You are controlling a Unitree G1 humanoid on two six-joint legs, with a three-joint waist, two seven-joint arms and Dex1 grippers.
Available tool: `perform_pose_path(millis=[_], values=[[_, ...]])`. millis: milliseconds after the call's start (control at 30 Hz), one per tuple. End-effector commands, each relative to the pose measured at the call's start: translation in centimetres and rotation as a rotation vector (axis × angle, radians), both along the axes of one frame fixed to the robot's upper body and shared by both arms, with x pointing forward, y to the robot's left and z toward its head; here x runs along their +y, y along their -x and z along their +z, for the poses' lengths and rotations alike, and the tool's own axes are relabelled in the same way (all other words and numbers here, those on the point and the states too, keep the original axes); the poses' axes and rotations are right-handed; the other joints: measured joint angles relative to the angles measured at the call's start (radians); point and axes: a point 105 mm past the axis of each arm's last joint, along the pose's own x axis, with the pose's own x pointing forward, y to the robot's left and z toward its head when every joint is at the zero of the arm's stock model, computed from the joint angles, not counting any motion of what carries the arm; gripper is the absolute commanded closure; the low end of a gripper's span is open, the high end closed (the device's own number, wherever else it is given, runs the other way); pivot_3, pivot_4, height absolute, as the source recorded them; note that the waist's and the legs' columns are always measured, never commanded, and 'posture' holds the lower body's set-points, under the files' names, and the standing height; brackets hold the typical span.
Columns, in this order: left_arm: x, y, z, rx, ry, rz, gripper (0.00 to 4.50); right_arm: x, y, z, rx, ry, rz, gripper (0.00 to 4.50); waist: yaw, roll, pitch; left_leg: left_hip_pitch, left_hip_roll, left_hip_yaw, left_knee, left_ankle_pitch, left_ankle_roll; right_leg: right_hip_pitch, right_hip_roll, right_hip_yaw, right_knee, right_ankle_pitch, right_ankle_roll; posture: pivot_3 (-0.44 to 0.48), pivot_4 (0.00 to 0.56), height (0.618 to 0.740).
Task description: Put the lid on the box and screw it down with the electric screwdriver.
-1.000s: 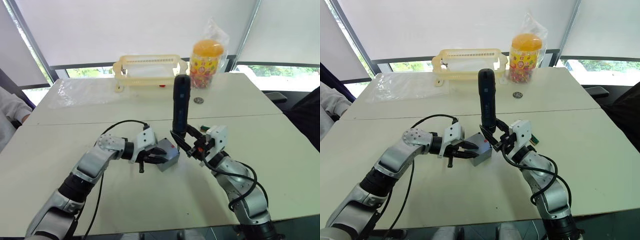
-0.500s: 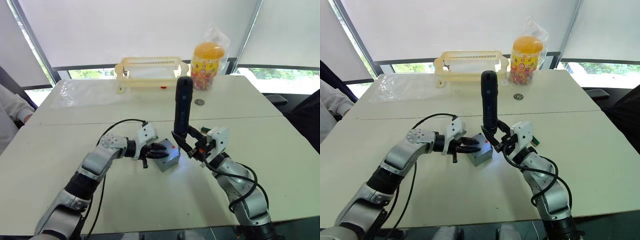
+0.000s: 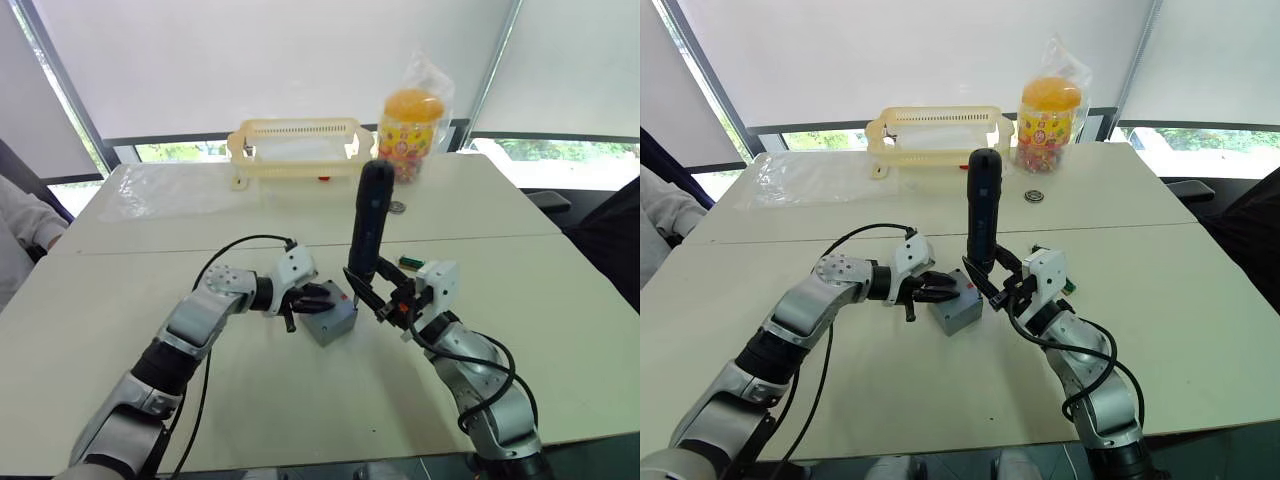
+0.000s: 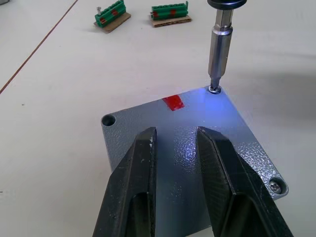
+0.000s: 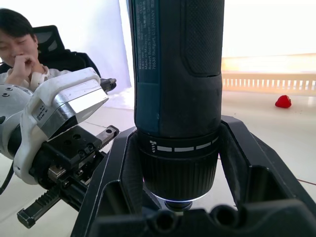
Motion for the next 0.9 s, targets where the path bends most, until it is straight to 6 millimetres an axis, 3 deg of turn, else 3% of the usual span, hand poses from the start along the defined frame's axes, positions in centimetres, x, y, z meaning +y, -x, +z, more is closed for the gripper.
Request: perform_pose_path(millis=[33, 900], values=[[1.9, 0.8, -5.2, 0.135, -0.15, 0.067, 3.25, 0.2, 0.4, -2.1, 0.08, 0.041, 0.016, 2.73, 0.0, 0.001, -0.005, 0.0, 0.0, -0.001, -0.001, 0.0, 0.0, 0.0, 0.0, 0.0, 0.0, 0.0, 0.0, 0.0, 0.15, 0.74], [1.8, 1.5, -6.9, 0.138, -0.165, 0.075, 3.25, 0.0, 0.1, -0.8, 0.095, 0.075, 0.057, 2.73, 0.002, 0.003, -0.014, 0.002, 0.003, -0.006, -0.009, -0.001, -0.001, 0.006, -0.007, -0.002, -0.013, -0.002, 0.001, 0.0, 0.15, 0.74]])
